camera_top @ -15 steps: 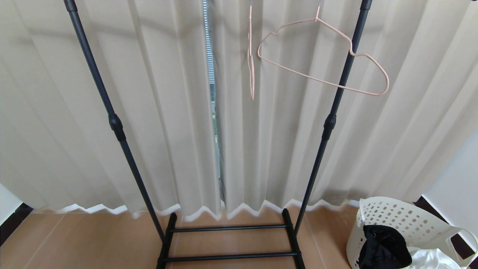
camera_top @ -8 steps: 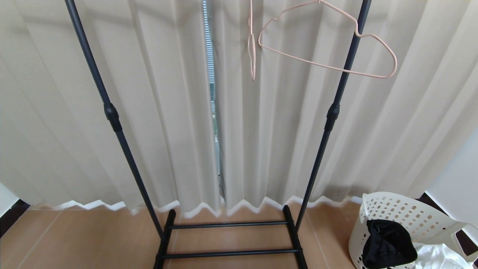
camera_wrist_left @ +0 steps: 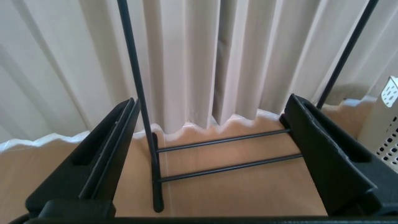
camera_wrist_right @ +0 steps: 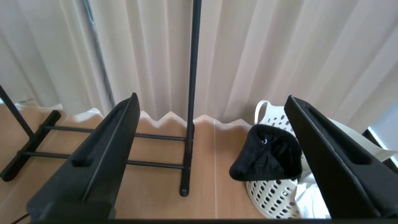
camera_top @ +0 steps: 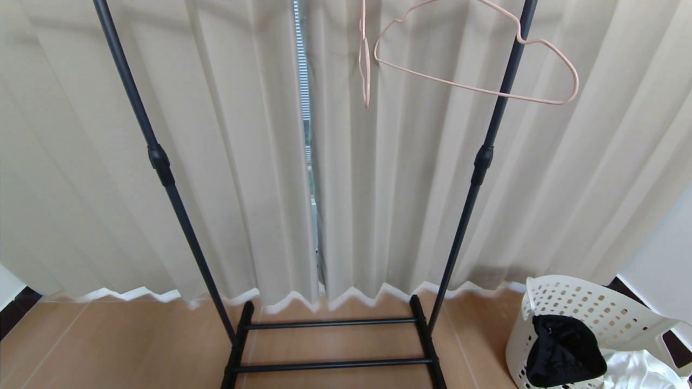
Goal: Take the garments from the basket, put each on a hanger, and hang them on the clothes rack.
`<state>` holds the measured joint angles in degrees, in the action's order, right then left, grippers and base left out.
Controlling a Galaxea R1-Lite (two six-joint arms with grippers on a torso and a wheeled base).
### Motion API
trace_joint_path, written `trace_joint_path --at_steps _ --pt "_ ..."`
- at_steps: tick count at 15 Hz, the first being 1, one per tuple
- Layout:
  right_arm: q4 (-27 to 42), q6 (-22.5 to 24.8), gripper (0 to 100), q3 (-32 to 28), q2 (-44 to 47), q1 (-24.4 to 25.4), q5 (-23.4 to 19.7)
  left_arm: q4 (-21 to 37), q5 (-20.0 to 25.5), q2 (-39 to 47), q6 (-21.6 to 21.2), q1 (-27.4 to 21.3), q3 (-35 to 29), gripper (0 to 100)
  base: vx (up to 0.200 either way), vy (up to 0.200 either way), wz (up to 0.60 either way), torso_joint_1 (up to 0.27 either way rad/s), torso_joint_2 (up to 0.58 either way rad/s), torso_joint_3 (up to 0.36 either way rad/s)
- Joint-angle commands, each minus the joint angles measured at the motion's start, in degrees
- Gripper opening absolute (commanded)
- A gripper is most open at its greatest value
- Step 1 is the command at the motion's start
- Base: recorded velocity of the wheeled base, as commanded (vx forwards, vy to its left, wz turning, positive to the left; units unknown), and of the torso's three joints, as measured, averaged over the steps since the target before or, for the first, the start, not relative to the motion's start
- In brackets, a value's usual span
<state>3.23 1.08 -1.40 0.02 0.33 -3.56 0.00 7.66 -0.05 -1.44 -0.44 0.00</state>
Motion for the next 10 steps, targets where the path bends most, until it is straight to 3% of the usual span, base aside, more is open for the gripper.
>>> trace_joint_path --at_steps 1,6,10 --pt "0.02 0.06 100 0.00 -0.02 0.02 -0.04 0.00 -0.01 0.05 0.03 0.00 0.00 100 0.000 0.000 0.00 0.000 0.00 0.000" --pt "-0.07 0.06 100 0.08 -0.02 0.02 0.57 0.00 -0.01 0.05 0.03 0.00 0.00 100 0.000 0.000 0.00 0.000 0.00 0.000" --pt "-0.07 0.06 100 0.08 -0.02 0.02 0.57 0.00 -0.01 0.05 0.03 0.00 0.00 100 0.000 0.000 -0.60 -0.002 0.00 0.006"
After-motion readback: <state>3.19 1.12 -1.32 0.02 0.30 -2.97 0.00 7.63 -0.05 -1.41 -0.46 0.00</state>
